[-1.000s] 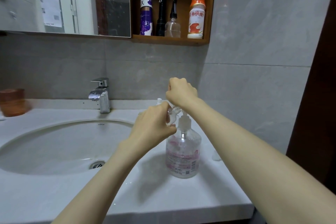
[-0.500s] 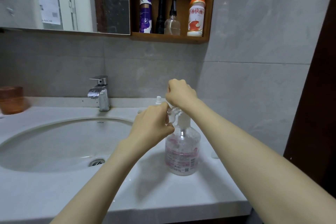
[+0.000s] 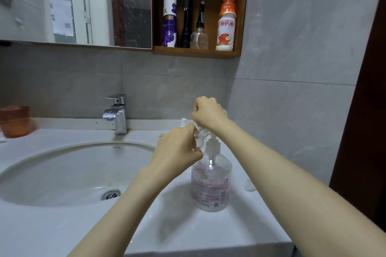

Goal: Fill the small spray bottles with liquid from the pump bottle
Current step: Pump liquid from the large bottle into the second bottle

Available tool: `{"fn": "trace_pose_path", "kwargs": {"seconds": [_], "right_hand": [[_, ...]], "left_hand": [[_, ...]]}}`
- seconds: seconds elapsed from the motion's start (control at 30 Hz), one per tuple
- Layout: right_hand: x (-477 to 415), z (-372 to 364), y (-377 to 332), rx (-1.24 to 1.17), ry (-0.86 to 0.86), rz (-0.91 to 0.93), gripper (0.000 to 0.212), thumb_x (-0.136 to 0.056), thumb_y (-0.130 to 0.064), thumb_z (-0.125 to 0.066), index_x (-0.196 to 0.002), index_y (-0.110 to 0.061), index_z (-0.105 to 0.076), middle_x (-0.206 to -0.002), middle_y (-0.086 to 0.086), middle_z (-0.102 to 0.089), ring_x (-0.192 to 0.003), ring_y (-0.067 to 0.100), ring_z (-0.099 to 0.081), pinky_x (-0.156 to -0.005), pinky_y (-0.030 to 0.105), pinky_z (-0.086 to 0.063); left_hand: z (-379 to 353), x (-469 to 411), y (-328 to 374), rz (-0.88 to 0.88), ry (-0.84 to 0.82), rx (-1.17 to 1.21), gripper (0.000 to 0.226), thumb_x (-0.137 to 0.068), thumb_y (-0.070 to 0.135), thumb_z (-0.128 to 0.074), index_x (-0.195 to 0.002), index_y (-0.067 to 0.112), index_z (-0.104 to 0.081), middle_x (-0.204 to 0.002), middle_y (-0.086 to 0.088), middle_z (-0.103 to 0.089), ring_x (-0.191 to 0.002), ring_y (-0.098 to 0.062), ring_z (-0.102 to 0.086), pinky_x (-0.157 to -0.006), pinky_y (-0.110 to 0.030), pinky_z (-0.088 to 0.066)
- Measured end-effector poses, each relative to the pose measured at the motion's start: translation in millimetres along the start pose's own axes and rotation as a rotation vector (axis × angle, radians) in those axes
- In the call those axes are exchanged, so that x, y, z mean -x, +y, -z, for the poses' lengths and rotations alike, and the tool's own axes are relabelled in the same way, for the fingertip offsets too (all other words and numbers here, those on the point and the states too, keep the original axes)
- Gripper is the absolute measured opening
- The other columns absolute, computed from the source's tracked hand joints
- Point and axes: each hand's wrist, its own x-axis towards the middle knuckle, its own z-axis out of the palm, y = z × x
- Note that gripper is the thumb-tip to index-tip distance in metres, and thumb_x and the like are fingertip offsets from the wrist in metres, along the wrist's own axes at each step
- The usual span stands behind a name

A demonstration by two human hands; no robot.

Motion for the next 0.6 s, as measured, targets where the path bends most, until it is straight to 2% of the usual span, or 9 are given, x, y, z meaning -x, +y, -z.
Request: {"fn": "trace_pose_path", "kwargs": {"seconds": [0.13, 0.23, 0.4, 0.6], "right_hand": [[1, 0, -1, -0.001, -0.013, 0.006, 0.025, -0.083, -0.005, -0.042, -0.104, -0.009, -0.056, -0.110, 0.012, -0.060, -0.092, 0.032, -0.055, -0.071, 0.032, -0.040], [6, -1, -2, 0.032, 0.004, 0.019, 0.026, -0.086, -0.005, -0.044, -0.109, -0.007, -0.054, -0.114, 0.013, -0.054, -0.098, 0.033, -0.053, -0.073, 0.032, -0.038], [9, -7, 2, 0.060, -0.028, 0.012, 0.026, -0.088, -0.005, -0.044, -0.112, -0.006, -0.053, -0.118, 0.015, -0.052, -0.106, 0.036, -0.053, -0.075, 0.033, -0.038], [7, 0, 0, 0.034, 0.003, 0.015, 0.028, -0.086, -0.005, -0.042, -0.112, -0.007, -0.054, -0.120, 0.015, -0.052, -0.107, 0.036, -0.053, -0.077, 0.033, -0.037]], "left_hand": [[0, 1, -1, -0.012, 0.015, 0.006, 0.017, -0.076, 0.016, -0.055, -0.092, 0.013, -0.051, -0.084, 0.002, -0.065, -0.079, -0.024, -0.060, -0.060, -0.032, -0.039], [-2, 3, -2, -0.016, 0.040, 0.000, 0.014, -0.076, 0.015, -0.054, -0.088, 0.014, -0.049, -0.079, 0.001, -0.063, -0.077, -0.025, -0.059, -0.058, -0.031, -0.035], [-12, 7, -6, -0.010, 0.024, 0.034, 0.015, -0.076, 0.014, -0.054, -0.085, 0.019, -0.045, -0.066, 0.010, -0.049, -0.073, -0.020, -0.054, -0.051, -0.027, -0.029], [-3, 2, -1, -0.004, 0.005, 0.032, 0.013, -0.076, 0.014, -0.054, -0.085, 0.018, -0.045, -0.072, 0.009, -0.057, -0.073, -0.020, -0.056, -0.051, -0.026, -0.030]]}}
